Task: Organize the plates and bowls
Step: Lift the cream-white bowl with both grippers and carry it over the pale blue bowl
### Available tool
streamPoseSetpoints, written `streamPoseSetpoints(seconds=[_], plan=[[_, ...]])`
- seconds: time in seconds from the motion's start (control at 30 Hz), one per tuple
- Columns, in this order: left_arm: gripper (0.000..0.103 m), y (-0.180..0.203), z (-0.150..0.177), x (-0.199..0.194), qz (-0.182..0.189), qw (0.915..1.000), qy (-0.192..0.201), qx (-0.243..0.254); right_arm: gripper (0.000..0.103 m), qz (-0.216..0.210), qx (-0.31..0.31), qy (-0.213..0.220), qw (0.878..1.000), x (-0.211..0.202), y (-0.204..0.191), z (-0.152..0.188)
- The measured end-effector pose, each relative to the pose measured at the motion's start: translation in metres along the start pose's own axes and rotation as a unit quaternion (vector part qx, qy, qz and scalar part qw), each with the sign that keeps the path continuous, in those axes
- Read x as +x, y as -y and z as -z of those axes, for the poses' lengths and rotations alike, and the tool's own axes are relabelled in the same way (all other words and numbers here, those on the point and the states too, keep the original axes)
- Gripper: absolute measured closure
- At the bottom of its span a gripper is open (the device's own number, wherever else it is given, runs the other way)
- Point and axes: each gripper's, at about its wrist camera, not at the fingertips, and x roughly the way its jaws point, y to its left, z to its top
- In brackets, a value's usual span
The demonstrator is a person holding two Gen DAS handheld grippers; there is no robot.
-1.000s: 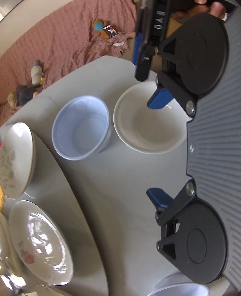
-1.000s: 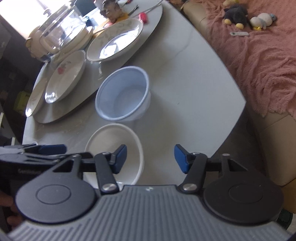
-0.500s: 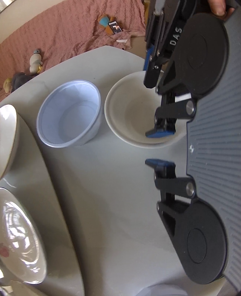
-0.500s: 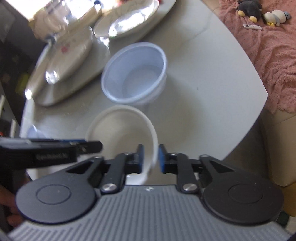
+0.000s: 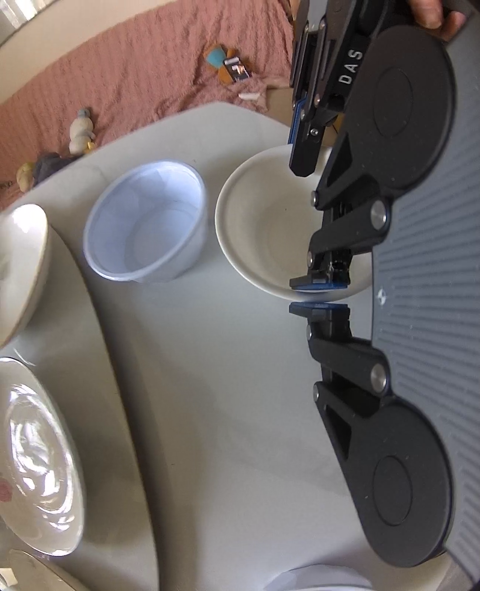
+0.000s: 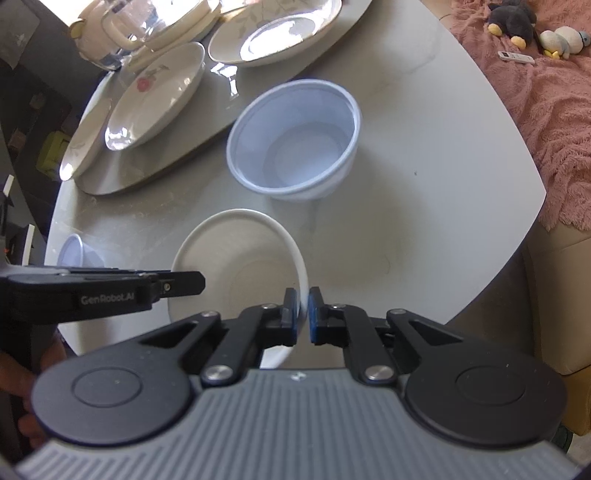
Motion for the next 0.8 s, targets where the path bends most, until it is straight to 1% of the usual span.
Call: streamPoseSetpoints(seconds=[0.1, 0.17, 0.23, 0.33, 0.43, 0.53, 0.6, 0.73, 0.8], plan=[[0.095, -0.007, -0.006, -0.014, 0.019, 0.9997, 0.007, -0.009, 0.094, -0.013, 0.018, 0.015, 1.0, -0.007, -0.004, -0.006], [0.095, -0.009, -0.01, -0.026, 0.026, 0.9995, 0.017, -0.006, 0.094, -0.013, 0.027, 0.021, 0.999, -0.012, -0.008, -0.007], [0.095, -0.009, -0.011, -0.04, 0.022, 0.9994, 0.027, -0.002, 0.094, -0.015, 0.031, 0.025, 0.999, -0.015, -0.015, -0.008], [0.095, -0.01, -0.013, -0.062, 0.026, 0.9989, 0.039, 0.002, 0.094, -0.02, 0.029, 0.041, 0.999, -0.026, -0.025, -0.01], [0.095, -0.012, -0.015, -0.082, 0.025, 0.9983, 0.051, 0.007, 0.094, -0.03, 0.028, 0.048, 0.998, -0.035, -0.034, -0.014], [0.095, -0.015, -0.014, -0.102, 0.032, 0.9978, 0.058, 0.0, 0.094, -0.03, 0.02, 0.056, 0.998, -0.044, -0.046, -0.017], [0.095, -0.018, -0.015, -0.117, 0.032, 0.998, 0.053, -0.01, 0.094, -0.03, 0.015, 0.058, 0.998, -0.05, -0.056, -0.021], [0.095, -0.022, -0.016, -0.148, 0.034, 0.9974, 0.061, -0.017, 0.094, -0.034, 0.006, 0.065, 0.997, -0.062, -0.07, -0.027], [0.094, -0.025, -0.015, -0.163, 0.036, 0.9966, 0.071, -0.018, 0.094, -0.041, 0.012, 0.069, 0.997, -0.068, -0.075, -0.03]])
